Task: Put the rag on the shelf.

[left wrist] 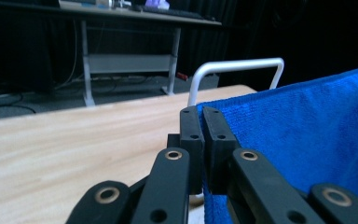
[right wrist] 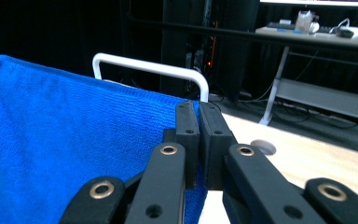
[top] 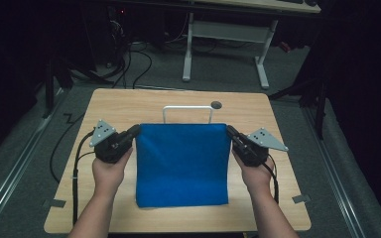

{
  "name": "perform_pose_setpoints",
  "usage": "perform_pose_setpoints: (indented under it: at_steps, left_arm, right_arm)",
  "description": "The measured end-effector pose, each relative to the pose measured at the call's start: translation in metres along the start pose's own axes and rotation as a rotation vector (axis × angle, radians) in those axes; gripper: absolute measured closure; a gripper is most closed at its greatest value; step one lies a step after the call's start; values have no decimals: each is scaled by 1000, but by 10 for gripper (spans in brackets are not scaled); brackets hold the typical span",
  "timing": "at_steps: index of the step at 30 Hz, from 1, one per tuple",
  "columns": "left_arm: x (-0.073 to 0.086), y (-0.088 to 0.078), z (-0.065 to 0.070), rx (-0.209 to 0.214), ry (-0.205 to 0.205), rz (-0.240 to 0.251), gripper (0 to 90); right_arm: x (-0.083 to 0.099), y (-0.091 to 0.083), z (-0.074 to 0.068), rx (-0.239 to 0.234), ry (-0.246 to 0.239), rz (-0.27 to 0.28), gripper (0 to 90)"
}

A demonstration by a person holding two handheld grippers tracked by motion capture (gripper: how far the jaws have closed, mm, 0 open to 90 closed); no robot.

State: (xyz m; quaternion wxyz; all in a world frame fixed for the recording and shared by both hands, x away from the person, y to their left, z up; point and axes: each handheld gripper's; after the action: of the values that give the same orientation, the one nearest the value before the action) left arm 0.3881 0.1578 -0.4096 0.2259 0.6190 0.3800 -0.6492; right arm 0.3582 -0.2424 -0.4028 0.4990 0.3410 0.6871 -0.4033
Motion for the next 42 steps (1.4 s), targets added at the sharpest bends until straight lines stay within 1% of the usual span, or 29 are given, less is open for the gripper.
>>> perform_pose_setpoints:
  at_steps: [4,5,6,7,8,9,10,11,12,14,17,18,22,23,24,28,34,37,38,39,42]
  left_arm:
    - [-13,-2,-5,-9,12,22,880]
    - [-13,-2,-5,-9,12,22,880]
    - [-18,-2,-6,-14,20,29,880]
    - [-22,-2,-6,-16,22,34,880]
    - [-22,-2,-6,-16,22,34,880]
    - [-25,-3,-6,-18,28,39,880]
    - [-29,-3,-7,-19,30,46,881]
    - [-29,-3,-7,-19,30,46,881]
    - [-35,-3,-8,-21,40,50,881]
    - [-40,-3,-9,-24,48,58,881]
    - [-45,-4,-10,-27,53,65,881]
    - [-50,-5,-11,-30,61,72,881]
    - [-62,-5,-13,-36,76,89,881]
    - [-62,-5,-13,-36,76,89,881]
    - [-67,-5,-14,-39,87,89,881]
    - [-76,-3,-16,-48,111,91,881]
    - [-85,5,-21,-49,123,100,881]
    - [-87,8,-23,-50,125,104,881]
    - [-88,10,-25,-40,114,107,881]
    - [-88,12,-27,-34,95,121,881]
    - [-90,15,-29,-40,93,125,882]
  right_arm:
    - [-12,-1,-1,-1,-12,18,883]
    - [-12,-1,-1,-1,-12,18,883]
    - [-17,-1,-2,-6,-18,30,883]
    - [-19,-1,-3,-5,-18,30,884]
    - [-19,-1,-3,-5,-18,30,884]
    - [-25,-2,-3,-7,-23,42,884]
    - [-27,-2,-4,-10,-19,47,884]
    - [-27,-2,-4,-10,-19,47,884]
    - [-33,-2,-4,-10,-27,56,884]
    - [-37,-2,-5,-9,-24,66,884]
    - [-45,-3,-6,-9,-33,77,884]
    - [-48,-3,-7,-10,-38,84,884]
    - [-57,-3,-8,-12,-47,99,884]
    - [-60,-3,-8,-12,-44,100,885]
    - [-62,-3,-8,-11,-50,106,884]
    - [-69,-3,-8,-6,-57,116,885]
    - [-78,1,-5,-5,-54,130,886]
    - [-80,4,-3,-4,-44,129,886]
    - [-83,7,-1,-1,-42,129,886]
    - [-83,8,0,1,-40,132,886]
    - [-87,12,3,3,-39,138,886]
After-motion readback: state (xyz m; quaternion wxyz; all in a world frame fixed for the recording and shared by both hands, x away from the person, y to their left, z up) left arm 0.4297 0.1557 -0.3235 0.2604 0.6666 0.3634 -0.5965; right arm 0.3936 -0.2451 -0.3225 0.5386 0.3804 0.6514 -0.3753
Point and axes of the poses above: each handheld gripper's, and its own axes: y roughly forward along the jaws, x roughly out of its underside, z roughly to its right, and after that the axes turned 12 degrees about y, right-handed
